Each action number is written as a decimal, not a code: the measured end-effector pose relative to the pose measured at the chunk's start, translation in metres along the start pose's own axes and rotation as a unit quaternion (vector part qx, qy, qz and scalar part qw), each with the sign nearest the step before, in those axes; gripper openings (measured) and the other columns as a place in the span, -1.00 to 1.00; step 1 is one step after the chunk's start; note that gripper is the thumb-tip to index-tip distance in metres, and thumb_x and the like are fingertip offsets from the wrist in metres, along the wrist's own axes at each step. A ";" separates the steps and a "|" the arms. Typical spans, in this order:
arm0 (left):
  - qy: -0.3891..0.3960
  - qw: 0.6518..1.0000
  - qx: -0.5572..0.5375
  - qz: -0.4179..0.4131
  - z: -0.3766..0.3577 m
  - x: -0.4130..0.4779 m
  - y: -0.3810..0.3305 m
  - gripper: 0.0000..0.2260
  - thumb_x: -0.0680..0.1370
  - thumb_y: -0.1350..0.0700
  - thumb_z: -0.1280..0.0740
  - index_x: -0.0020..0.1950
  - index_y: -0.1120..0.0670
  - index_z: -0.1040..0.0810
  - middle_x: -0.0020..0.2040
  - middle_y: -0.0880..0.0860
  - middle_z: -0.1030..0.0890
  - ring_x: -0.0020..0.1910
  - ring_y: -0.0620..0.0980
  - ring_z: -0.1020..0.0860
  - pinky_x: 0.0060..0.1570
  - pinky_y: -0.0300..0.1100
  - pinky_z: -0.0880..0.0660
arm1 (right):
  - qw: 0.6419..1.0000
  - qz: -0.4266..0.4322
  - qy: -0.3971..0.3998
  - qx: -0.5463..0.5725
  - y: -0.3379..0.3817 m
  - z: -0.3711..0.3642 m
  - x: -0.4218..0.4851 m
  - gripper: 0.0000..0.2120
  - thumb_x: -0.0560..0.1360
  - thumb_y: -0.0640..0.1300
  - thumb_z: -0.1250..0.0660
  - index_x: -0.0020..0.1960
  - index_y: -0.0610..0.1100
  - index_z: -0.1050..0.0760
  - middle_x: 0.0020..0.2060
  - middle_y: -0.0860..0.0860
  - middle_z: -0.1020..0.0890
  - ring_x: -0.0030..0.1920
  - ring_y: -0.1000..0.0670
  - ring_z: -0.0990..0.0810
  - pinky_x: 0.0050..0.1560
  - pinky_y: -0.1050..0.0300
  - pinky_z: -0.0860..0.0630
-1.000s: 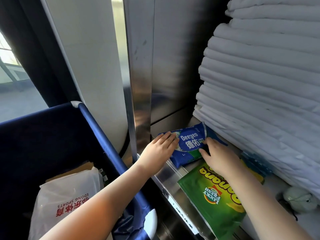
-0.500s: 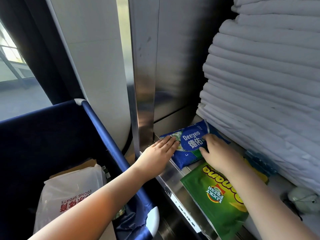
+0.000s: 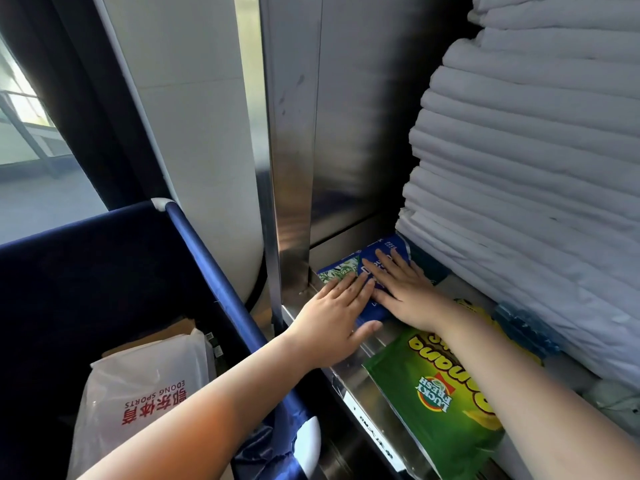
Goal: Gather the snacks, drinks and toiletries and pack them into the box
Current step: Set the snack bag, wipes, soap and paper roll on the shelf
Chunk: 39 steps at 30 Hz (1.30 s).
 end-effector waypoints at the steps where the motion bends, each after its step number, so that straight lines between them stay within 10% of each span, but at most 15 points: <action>1: 0.002 1.000 -0.004 0.002 0.001 0.001 0.002 -0.35 0.58 -0.27 0.11 0.55 0.07 0.13 0.55 0.00 0.10 0.51 -0.09 0.19 0.43 -0.21 0.31 | 1.000 0.000 0.003 0.008 -0.001 0.001 0.000 -0.43 0.59 0.22 0.07 0.51 0.16 0.25 0.52 0.09 0.23 0.48 0.07 0.33 0.45 0.03 0.28; 10: -0.003 0.999 0.019 0.049 0.000 0.018 0.018 -0.39 0.61 -0.20 0.03 0.55 0.09 0.07 0.56 0.02 0.07 0.52 -0.07 0.14 0.39 -0.20 0.31 | 0.991 -0.059 -0.113 0.050 -0.006 0.014 -0.003 -0.43 0.59 0.11 -0.08 0.53 -0.05 -0.04 0.53 -0.08 -0.05 0.51 -0.09 0.02 0.45 0.03 -0.04; 27: 0.003 0.991 0.052 0.121 0.009 0.020 0.031 -0.42 0.64 -0.10 0.06 0.54 0.16 0.15 0.55 0.12 0.11 0.52 0.01 0.17 0.44 -0.11 0.24 | 0.986 -0.084 -0.074 0.126 -0.002 0.032 0.001 -0.35 0.59 0.16 -0.05 0.54 -0.07 0.13 0.54 -0.02 0.07 0.52 0.00 0.12 0.46 0.03 0.00; 33: 0.017 0.996 0.005 -0.089 0.009 -0.017 -0.058 -0.43 0.58 -0.16 0.17 0.54 0.07 -0.04 0.55 0.02 0.01 0.51 -0.01 0.17 0.43 -0.04 0.31 | 0.963 -0.175 -0.128 0.163 -0.034 0.047 -0.105 -0.50 0.59 0.06 -0.12 0.50 0.04 -0.12 0.50 0.09 -0.14 0.46 0.03 -0.18 0.38 0.06 -0.20; 39: 0.009 0.952 0.079 -0.294 -0.001 -0.056 -0.113 -0.42 0.55 -0.28 0.01 0.46 0.00 -0.31 0.44 -0.01 -0.35 0.45 0.00 -0.24 0.38 -0.07 -0.27 | 0.957 -0.182 -0.163 0.156 -0.037 0.028 -0.171 -0.59 0.58 -0.05 -0.20 0.42 0.04 -0.30 0.46 0.15 -0.22 0.45 0.15 -0.16 0.36 0.28 -0.09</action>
Point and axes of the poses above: each hand's wrist, its own x-axis towards the middle knuckle, its own z-axis out of the back of the hand, y = z × x, the point moved 9 cm from there along x, towards the middle knuckle
